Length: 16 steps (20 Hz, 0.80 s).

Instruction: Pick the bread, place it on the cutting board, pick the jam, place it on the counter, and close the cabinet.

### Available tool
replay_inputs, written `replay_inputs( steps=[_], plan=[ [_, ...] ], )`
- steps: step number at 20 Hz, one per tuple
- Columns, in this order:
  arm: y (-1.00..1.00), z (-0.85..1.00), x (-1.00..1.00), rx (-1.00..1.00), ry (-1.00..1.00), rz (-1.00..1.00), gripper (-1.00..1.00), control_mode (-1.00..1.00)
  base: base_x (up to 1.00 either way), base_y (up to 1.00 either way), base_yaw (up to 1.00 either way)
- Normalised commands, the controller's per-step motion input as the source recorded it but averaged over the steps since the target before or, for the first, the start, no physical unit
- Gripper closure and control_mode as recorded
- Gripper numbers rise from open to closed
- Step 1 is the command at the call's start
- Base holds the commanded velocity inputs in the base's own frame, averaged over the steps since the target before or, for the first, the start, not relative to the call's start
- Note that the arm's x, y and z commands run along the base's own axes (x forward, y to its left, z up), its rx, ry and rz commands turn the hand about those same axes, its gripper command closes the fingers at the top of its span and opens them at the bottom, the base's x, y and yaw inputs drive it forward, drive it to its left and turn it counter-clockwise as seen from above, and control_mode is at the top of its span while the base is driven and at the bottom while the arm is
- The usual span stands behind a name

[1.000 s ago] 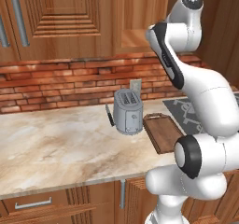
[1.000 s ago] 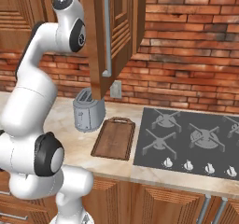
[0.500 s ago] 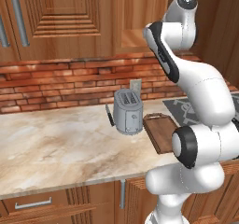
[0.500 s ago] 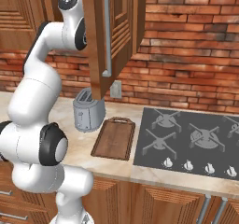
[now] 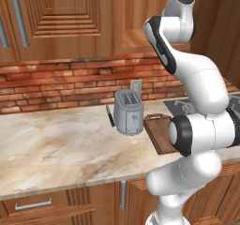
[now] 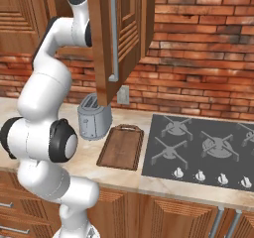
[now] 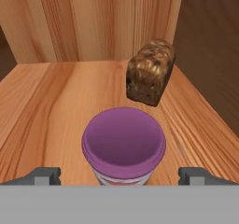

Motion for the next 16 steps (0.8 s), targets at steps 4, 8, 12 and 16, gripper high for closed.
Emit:
replay_inputs(
  steps=[4, 8, 12, 16],
  plan=[
    [0.0, 0.0, 0.1, 0.0, 0.0, 0.0, -1.0, -1.0, 0.0, 0.0, 0.0],
    [0.0, 0.0, 0.09, 0.0, 0.0, 0.0, -1.0, -1.0, 0.0, 0.0, 0.0],
    [0.0, 0.0, 0.07, 0.0, 0.0, 0.0, -1.0, -1.0, 0.0, 0.0, 0.0],
    [0.0, -0.01, 0.01, 0.0, 0.0, 0.0, -1.0, -1.0, 0.0, 0.0, 0.0]
  ],
)
